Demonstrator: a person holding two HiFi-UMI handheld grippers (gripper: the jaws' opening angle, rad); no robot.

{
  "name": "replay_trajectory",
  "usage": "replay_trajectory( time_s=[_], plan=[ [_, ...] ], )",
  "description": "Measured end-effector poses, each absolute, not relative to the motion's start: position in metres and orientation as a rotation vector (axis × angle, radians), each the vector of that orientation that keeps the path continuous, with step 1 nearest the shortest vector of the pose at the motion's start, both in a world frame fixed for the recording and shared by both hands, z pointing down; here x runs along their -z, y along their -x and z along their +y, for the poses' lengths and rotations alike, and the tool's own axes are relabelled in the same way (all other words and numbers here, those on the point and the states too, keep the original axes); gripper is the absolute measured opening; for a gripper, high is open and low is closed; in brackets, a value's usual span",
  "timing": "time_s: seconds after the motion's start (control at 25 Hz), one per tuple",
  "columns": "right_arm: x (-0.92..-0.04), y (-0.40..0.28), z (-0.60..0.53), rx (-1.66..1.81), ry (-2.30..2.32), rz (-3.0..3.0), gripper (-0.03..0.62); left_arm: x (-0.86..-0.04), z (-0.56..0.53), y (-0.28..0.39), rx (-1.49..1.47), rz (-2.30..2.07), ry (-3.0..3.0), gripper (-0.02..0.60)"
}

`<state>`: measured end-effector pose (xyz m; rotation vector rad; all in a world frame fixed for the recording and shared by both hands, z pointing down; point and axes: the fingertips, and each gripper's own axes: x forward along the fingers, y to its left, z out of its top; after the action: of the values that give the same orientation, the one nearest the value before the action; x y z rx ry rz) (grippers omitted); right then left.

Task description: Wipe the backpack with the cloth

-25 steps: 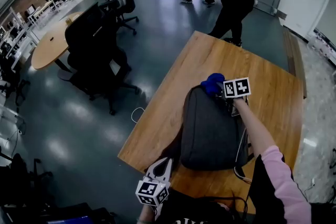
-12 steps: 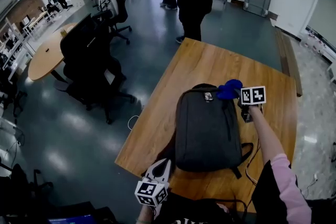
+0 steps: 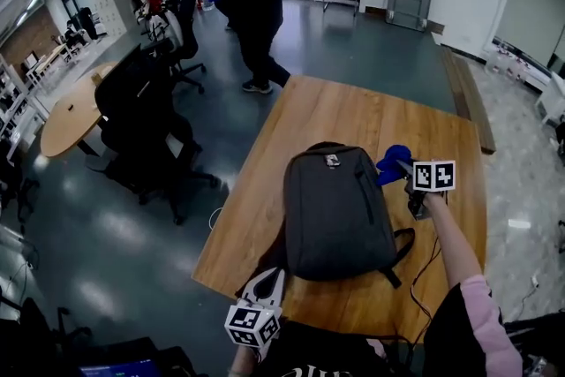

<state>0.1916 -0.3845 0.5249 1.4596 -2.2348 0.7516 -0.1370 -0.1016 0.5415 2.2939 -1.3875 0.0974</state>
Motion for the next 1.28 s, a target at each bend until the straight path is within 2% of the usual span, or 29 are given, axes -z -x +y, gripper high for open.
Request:
replay_trajectory(
  time_s=[0.36, 0.76, 1.28],
  plan=[
    [-0.461, -0.181, -0.253, -0.868, -1.456, -2.527, 0.066, -0.523, -0.056, 0.107, -0.105, -1.315, -2.379, 0.000],
    [-0.471, -0.129, -0.118, -0.743, -1.374, -2.602, 0.066, -0.526, -0.028, 0.091, -0.124, -1.275, -2.417, 0.000],
    [-0.491, -0.162, 0.061, -0.818, -1.171, -2.697, 0.066, -0.505, 0.076, -0.018, -0.032, -1.399, -2.358, 0.000]
  ],
)
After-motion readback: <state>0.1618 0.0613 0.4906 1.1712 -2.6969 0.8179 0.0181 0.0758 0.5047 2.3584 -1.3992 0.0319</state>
